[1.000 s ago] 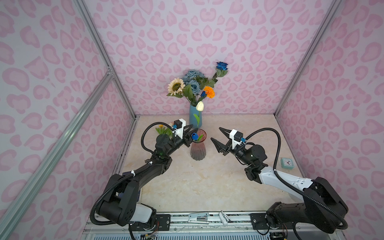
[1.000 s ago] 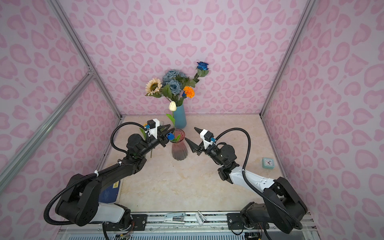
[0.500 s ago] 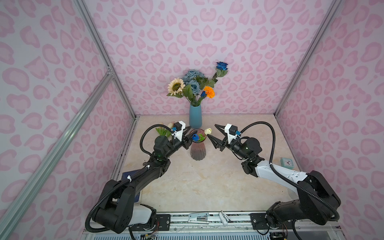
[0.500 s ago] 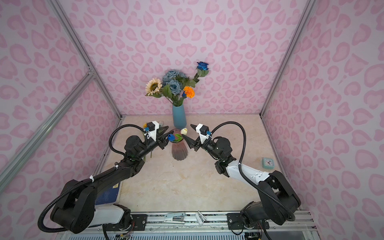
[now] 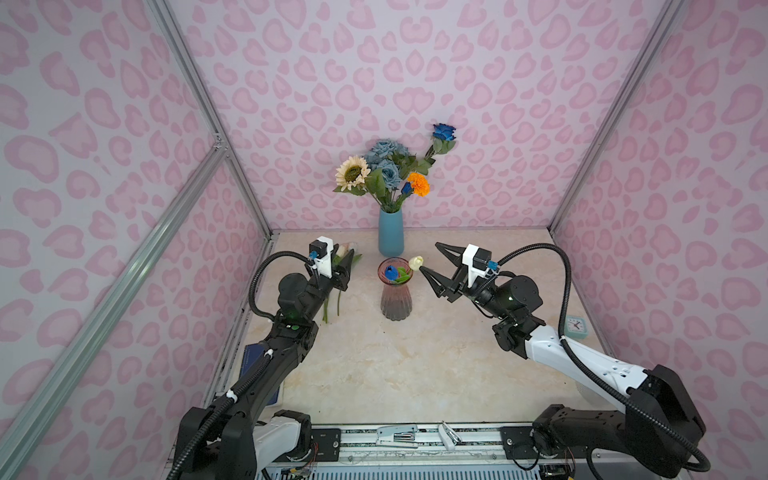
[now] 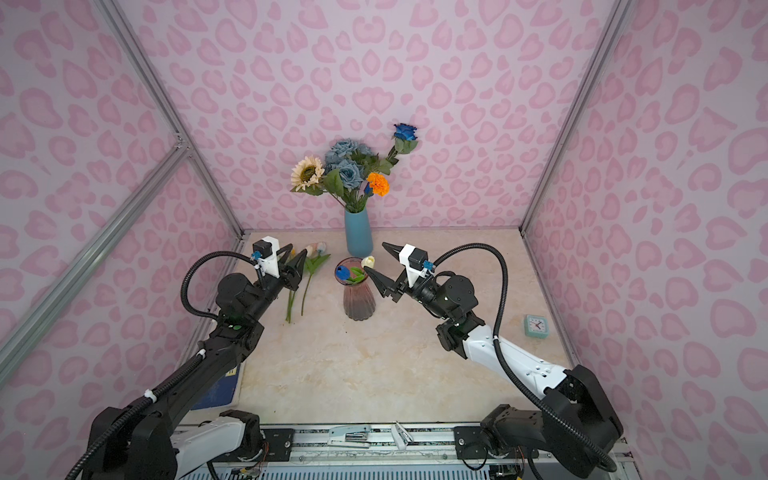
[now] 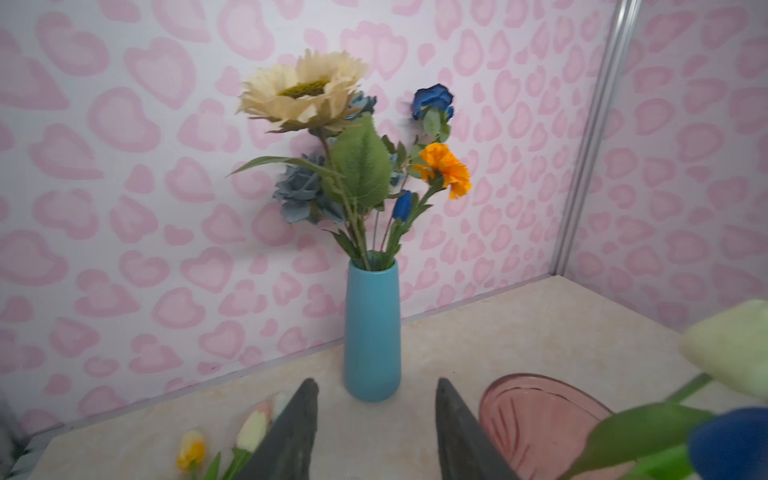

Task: Arrange the flowers into the vase
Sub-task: 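Open the left gripper and withdraw it toward the remaining tulips, then push the white tulip head down with the right gripper while left lowers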

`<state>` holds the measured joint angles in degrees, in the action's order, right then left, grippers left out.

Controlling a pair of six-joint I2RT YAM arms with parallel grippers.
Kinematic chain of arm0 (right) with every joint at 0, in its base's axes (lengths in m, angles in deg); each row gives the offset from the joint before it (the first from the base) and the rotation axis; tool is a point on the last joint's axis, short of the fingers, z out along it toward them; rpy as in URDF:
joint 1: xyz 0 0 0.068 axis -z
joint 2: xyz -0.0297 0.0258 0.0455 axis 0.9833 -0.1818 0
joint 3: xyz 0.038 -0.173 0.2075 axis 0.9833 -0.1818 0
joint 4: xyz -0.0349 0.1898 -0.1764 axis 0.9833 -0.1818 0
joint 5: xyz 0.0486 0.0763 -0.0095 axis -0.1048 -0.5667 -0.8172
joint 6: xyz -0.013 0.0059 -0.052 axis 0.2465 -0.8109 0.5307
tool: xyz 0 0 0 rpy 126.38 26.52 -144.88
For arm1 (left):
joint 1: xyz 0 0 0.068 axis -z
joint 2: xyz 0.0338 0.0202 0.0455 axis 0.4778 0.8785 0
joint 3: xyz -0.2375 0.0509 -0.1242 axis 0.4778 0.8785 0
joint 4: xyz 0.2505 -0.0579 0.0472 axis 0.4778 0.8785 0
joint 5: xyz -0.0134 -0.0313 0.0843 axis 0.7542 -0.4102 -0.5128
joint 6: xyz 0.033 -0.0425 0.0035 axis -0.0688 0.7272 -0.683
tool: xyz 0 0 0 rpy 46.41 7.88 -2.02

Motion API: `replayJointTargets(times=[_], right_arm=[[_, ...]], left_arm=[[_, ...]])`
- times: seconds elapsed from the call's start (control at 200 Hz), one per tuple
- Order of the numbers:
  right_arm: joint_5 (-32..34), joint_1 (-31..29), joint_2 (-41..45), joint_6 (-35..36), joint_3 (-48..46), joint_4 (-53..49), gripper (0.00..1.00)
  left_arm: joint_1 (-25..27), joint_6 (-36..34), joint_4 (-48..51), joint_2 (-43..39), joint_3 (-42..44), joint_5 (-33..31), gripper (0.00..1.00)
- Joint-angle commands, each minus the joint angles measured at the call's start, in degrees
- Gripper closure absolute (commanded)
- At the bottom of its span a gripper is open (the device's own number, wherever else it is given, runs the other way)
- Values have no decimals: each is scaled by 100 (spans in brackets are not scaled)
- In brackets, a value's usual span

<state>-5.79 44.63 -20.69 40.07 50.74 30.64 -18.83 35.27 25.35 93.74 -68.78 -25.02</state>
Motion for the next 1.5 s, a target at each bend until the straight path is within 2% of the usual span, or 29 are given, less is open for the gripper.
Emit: replayJointTargets(times=[0.0,0.13,0.21,0.385,0.57,0.725,0.905,0.92,1.045,1.27,1.49], right_arm=[[82,-8,53,83,-54,-188,27],[69,-17,14,40,-89,-213,27],[46,-52,-63,28,-96,-187,27],[-43,-88,-363,265,0,-514,27],[12,-293,-615,859,-133,-713,27],[309,-650,-834,1463,-120,-1075,27],[499,-729,-888,1378,-273,-559,27],[512,-729,-879,1368,-287,-507,27],[666,-716,-787,1343,-433,-138,27],[737,-661,-540,1302,-590,-68,27],[746,-580,-391,1262,-681,-58,27]], left_arm=[[-253,39,578,19,12,-557,53],[-519,199,1004,371,-1,-1112,54],[-686,338,1559,820,-292,-1198,54],[-813,483,3082,2103,-1381,-1285,56],[-784,193,4543,3305,-2667,-1255,58],[-630,-40,5393,4011,-3413,-1635,59],[-415,-236,5844,4571,-3896,-1888,63],[-399,-245,5881,4613,-3899,-1914,66],[-340,-290,6023,4909,-4277,-1958,72],[-339,-263,6117,5203,-4608,-2235,70],[-342,-373,6327,5653,-5034,-2196,69]])
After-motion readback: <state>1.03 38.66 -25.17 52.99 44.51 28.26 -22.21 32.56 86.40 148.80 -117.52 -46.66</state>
